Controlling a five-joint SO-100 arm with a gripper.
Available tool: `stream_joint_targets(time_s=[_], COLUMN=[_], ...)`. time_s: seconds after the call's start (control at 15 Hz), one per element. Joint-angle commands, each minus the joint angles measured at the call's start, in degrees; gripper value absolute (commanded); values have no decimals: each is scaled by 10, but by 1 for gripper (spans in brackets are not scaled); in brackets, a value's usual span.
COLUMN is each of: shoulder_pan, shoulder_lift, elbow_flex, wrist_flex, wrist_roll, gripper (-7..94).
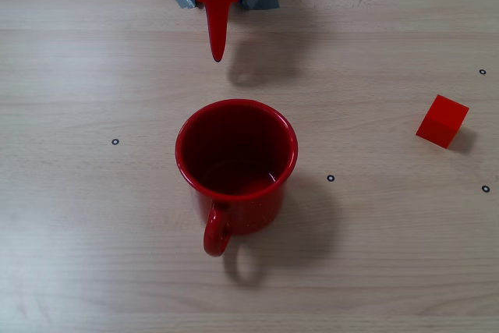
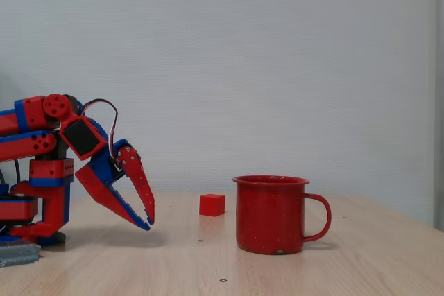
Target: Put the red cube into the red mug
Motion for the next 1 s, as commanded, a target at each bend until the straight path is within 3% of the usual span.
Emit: stream_joint_targets(time_s=[0.0,0.93], shoulder_pan=[-16,-17], shoulder_lift=[32,32], elbow_flex=[19,16], wrist_flex=[-30,-29], wrist_roll=[-34,-58], gripper=[0,0])
